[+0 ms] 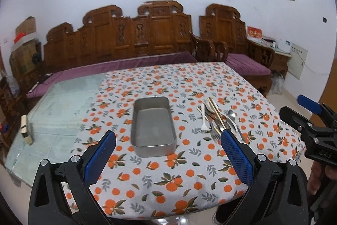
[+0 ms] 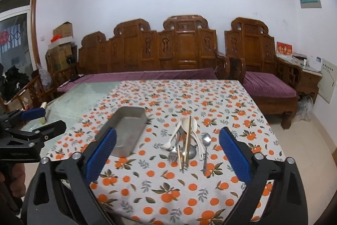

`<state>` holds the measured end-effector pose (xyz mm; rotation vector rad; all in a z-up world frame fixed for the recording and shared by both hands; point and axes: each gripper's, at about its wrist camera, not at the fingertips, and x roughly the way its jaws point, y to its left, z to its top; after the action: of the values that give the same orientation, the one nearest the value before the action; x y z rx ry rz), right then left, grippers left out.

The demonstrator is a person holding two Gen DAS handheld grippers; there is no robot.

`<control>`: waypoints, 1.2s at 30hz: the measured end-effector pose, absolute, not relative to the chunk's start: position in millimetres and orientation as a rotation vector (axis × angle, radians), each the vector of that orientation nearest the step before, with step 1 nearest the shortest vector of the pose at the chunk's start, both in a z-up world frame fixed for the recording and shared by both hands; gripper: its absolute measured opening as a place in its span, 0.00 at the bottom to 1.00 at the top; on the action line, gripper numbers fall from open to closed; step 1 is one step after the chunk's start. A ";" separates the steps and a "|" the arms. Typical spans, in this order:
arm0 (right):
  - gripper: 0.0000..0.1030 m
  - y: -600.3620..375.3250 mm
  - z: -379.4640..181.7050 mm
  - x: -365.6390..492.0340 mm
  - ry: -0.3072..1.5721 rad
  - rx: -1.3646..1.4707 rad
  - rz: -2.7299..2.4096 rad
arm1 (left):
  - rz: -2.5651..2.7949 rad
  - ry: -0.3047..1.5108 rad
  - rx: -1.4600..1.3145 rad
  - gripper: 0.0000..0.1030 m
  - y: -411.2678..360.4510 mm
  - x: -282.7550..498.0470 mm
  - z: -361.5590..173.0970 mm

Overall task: Organize utensils
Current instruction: 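Move the right tool to the utensil pile and close on a wooden chopstick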

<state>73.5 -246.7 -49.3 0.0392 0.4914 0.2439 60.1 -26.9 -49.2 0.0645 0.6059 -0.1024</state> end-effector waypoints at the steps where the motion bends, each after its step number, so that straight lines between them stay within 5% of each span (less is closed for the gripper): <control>1: 0.92 -249.6 -53.1 78.1 0.500 0.044 0.242 | -0.110 0.616 0.070 0.94 -30.3 64.9 -53.0; 15: 0.75 -294.1 -101.6 147.7 0.577 0.078 0.170 | -0.202 0.692 0.113 0.94 -55.4 126.7 -85.1; 26: 0.43 -298.5 -156.5 219.7 0.680 0.103 0.258 | -0.269 0.760 0.117 0.94 -68.2 169.4 -110.4; 36: 0.27 -276.5 -218.0 273.0 0.833 0.126 0.379 | -0.283 0.795 0.107 0.94 -77.1 193.8 -131.1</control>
<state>273.0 -276.5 -218.0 0.1258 0.8333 0.3793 193.8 -77.1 -131.1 0.1068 0.7950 -0.2825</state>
